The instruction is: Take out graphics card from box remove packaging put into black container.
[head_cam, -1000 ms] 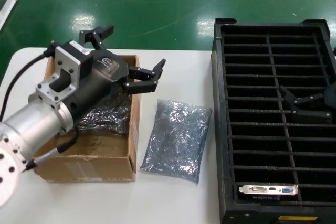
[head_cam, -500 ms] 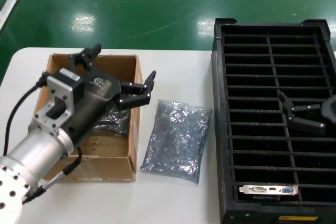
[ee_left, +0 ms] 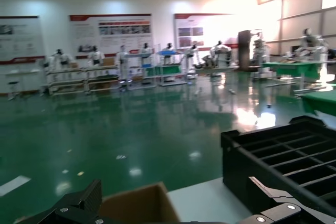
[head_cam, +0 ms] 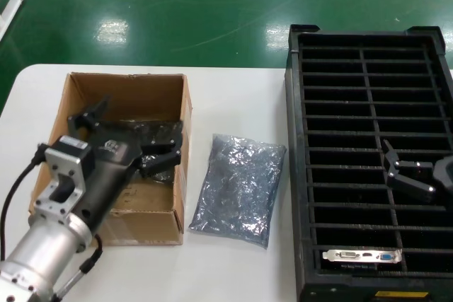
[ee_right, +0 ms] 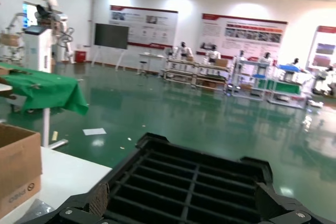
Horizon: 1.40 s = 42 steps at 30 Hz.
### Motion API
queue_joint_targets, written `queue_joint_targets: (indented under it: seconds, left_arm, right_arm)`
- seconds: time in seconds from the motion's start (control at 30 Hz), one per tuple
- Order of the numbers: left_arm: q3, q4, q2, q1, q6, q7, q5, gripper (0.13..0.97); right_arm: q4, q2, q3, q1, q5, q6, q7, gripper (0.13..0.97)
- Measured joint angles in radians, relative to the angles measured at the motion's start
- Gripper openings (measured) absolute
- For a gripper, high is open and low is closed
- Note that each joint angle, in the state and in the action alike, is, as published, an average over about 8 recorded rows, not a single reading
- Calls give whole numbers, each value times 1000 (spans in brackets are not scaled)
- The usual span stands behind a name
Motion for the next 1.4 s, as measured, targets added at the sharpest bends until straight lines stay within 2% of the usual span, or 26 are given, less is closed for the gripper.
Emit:
queue_joint_targets:
  seconds: [0.5, 0.63, 1.4]
  left_arm:
    - [-87, 24, 98, 152, -105, 222, -162, 966]
    - [-102, 28, 115, 178, -123, 260, -190, 966]
    - [-107, 29, 121, 186, -128, 272, -199, 966]
  right_arm:
    - [-22, -94, -7, -88, 71, 148, -83, 966]
    - [-26, -110, -8, -104, 83, 174, -98, 966]
    - [-27, -115, -8, -108, 87, 182, -102, 966]
